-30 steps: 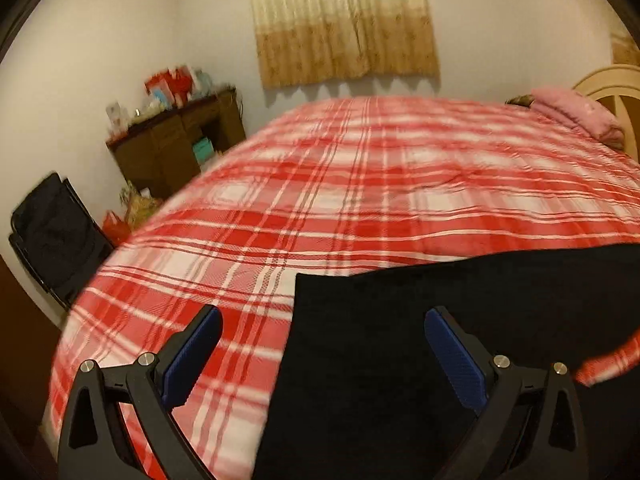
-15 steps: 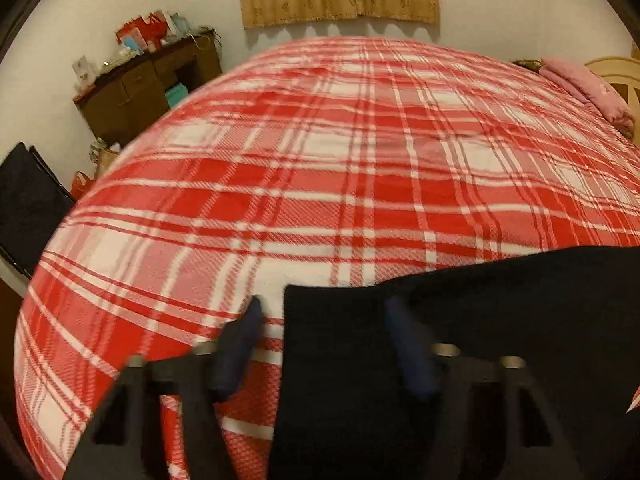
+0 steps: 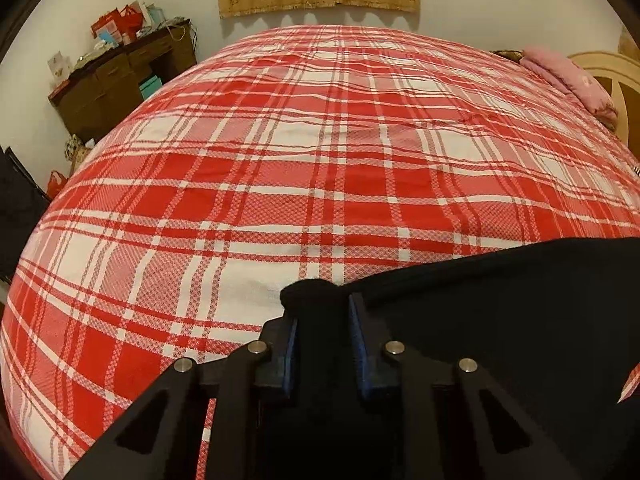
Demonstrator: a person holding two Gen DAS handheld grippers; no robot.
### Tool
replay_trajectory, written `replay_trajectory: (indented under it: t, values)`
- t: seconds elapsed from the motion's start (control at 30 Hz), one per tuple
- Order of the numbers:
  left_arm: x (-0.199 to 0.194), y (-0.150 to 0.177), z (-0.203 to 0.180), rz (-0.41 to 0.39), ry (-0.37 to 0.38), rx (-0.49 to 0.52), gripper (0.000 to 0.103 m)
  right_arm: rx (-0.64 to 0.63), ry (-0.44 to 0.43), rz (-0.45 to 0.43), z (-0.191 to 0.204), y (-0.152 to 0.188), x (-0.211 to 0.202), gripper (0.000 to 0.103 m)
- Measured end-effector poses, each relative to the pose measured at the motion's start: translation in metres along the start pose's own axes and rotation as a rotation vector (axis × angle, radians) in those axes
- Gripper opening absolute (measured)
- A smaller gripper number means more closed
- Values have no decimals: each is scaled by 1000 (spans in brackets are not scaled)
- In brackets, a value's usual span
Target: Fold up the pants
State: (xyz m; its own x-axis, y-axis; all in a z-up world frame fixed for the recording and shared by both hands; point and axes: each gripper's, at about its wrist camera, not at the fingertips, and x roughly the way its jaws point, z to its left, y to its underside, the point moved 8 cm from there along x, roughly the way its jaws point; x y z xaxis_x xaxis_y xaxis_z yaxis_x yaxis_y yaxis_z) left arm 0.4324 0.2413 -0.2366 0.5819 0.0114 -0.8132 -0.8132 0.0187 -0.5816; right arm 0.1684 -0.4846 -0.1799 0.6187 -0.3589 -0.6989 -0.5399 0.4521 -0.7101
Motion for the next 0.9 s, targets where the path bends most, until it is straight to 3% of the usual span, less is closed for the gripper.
replay_trajectory:
  t: [0.27,0.57,0.63,0.7,0.8,0.9]
  values:
    - [3,2,-4,-32,-27,39,24,-2,-2,119,-12,-39,81,83]
    - [8,1,-7,-42,-50,63,24,-11,-93,286,-3,-35,147,80]
    - [8,1,-8,-42,-55,67,24,-44,-81,285,0,-34,149,68]
    - [8,0,-9,-41,-63,74,24,-73,-124,289,8,-34,146,28]
    - [5,-1,-11,-40,-78,95,24,-93,-157,292,17,-31,138,13]
    - [-5,-6,-10,-53,-64,74,17,-126,-144,232,22,-36,121,10]
